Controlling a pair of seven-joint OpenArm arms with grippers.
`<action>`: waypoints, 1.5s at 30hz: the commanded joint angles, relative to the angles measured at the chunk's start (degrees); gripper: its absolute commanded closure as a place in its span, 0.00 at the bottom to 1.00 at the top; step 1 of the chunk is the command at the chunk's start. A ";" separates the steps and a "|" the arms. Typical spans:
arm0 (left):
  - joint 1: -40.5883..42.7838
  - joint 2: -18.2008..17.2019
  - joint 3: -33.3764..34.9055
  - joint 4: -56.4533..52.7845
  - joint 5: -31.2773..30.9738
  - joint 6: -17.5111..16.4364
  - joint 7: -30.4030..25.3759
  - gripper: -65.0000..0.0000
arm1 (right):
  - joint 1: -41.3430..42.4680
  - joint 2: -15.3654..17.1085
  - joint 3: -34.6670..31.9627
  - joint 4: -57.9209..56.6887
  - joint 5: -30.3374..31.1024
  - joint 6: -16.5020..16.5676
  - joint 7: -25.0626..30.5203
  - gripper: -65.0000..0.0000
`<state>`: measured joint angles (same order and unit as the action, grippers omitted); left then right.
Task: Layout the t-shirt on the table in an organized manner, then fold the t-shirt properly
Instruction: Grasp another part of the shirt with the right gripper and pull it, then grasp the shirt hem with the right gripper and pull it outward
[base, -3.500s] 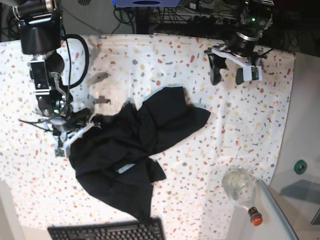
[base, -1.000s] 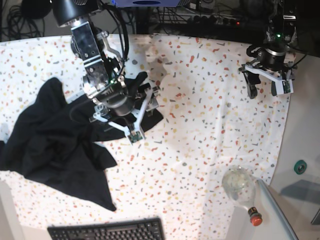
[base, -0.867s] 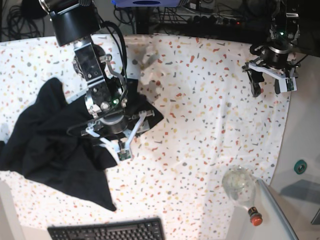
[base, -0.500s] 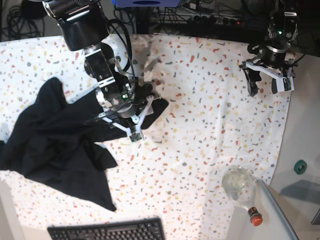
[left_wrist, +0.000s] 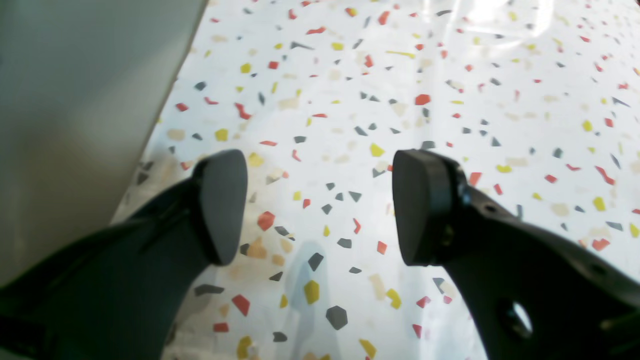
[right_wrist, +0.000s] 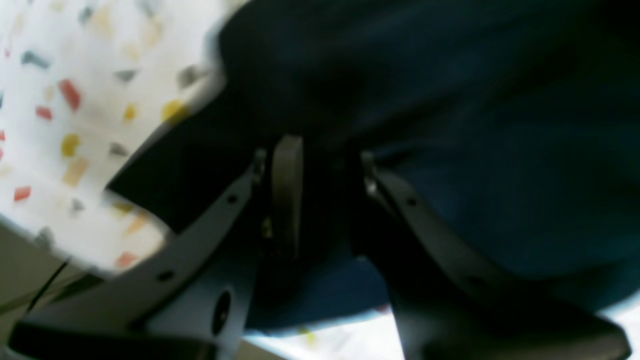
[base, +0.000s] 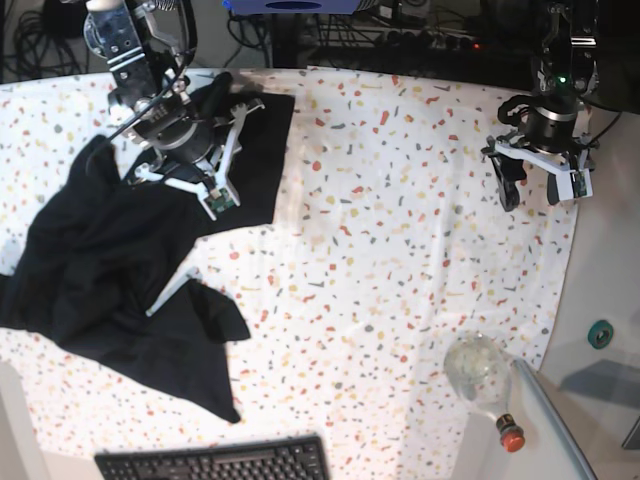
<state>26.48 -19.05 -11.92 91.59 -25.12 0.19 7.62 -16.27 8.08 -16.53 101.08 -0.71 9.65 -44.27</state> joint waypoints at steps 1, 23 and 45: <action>-0.68 -0.69 -0.43 0.85 -0.06 0.03 -1.51 0.33 | -0.47 0.41 2.34 2.26 -0.12 -0.02 -1.05 0.79; 1.78 -0.60 -0.96 0.76 -0.06 0.03 -1.51 0.33 | 33.37 -6.80 4.97 -33.08 -4.34 -7.94 6.95 0.42; 1.70 -1.57 -4.91 0.76 0.03 0.03 -1.51 0.33 | 29.77 -12.69 0.05 -21.65 -4.34 -10.75 9.68 1.00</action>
<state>28.27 -19.70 -16.40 91.50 -24.95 0.21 7.53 11.79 -4.14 -16.60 78.11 -5.02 -0.97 -36.77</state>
